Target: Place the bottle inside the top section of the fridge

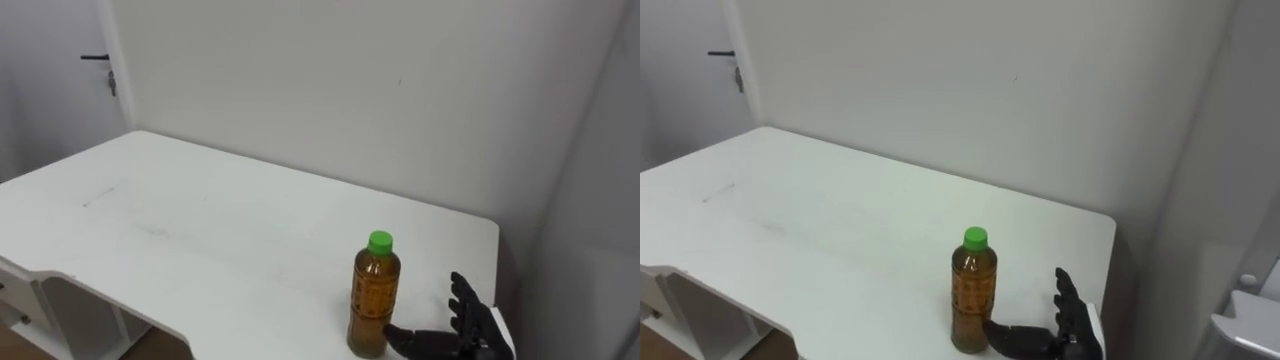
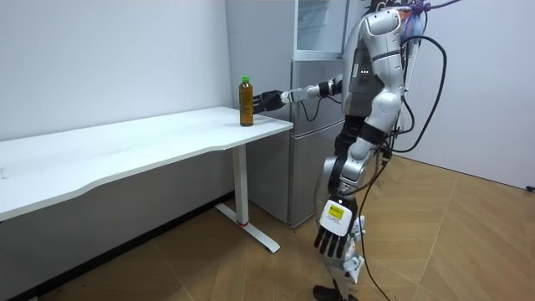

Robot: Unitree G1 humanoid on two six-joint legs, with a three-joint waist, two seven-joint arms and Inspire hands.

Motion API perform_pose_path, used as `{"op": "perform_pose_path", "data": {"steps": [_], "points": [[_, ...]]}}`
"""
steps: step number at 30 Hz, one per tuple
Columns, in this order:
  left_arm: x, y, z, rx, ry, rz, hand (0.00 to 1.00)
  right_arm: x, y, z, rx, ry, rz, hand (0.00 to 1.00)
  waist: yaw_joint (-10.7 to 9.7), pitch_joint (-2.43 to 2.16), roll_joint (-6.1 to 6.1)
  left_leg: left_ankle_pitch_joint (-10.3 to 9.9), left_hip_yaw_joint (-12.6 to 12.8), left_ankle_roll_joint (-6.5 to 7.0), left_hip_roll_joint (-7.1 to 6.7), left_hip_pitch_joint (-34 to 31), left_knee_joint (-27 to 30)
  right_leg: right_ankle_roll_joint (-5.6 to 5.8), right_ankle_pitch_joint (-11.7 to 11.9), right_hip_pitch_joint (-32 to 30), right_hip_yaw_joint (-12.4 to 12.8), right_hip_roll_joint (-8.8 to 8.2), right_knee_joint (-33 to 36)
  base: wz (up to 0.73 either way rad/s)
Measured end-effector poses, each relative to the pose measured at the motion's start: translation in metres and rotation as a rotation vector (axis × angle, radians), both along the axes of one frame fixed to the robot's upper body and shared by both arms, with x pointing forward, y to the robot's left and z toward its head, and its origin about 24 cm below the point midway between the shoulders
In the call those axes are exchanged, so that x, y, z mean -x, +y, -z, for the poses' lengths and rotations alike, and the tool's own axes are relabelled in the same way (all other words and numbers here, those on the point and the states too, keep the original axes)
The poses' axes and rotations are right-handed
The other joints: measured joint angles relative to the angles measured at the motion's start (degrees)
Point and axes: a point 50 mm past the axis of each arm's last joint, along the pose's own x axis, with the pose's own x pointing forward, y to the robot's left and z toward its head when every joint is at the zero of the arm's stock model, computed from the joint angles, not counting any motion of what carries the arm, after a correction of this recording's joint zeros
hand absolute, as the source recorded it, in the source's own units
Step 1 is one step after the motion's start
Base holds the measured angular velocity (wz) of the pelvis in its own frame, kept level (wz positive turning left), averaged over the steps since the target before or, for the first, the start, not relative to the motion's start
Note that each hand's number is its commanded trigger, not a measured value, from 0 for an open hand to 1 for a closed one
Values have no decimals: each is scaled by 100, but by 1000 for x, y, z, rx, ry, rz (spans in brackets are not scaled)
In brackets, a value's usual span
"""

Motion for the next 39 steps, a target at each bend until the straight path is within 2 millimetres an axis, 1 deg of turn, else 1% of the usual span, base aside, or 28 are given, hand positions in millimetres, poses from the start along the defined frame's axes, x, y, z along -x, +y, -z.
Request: {"op": "perform_pose_path", "data": {"steps": [6,14,18,25,32,34,36,38,39], "points": [[4,0,0,3,7,-2,0,-2,7,-12,74,-74,-86,0,18,-11,57,0,-13,0,-5,0,17,0,0,6,15,-5,20,0],[10,-1,1,6,21,-6,0,-3,12,-13,58,-81,-148,0,30,-14,61,0,-6,2,-10,0,21,0,0,10,11,-13,20,0],[8,-1,1,1,20,14,0,5,18,-17,38,-116,-182,0,49,-19,55,0,7,2,-12,-1,20,0,0,12,13,-12,16,0],[6,-3,1,10,2,18,0,11,25,-10,26,-98,-218,0,60,-23,48,1,2,2,-12,0,22,0,-1,16,13,-14,18,0],[6,-3,2,11,7,17,0,14,25,-7,24,-86,-219,0,77,-23,36,-1,-7,4,-16,-8,23,3,-3,19,10,-16,18,0],[7,-3,2,11,10,17,0,16,24,-4,17,-74,-220,0,77,-10,55,-1,-18,5,-20,-13,23,6,-6,19,8,-17,9,0],[9,-3,2,11,15,15,0,17,24,-2,15,-66,-214,0,76,-10,55,-1,-22,5,-23,-16,26,8,-7,19,7,-18,8,0],[10,-3,2,12,16,12,0,18,22,0,-8,-57,-195,0,69,-6,61,-1,-34,5,-28,-21,39,10,-8,22,-30,-26,6,5],[10,-3,2,14,14,7,0,18,20,2,-11,-48,-182,0,47,-5,52,-1,-85,5,-39,-31,61,18,-13,52,-91,-38,5,23]]}}
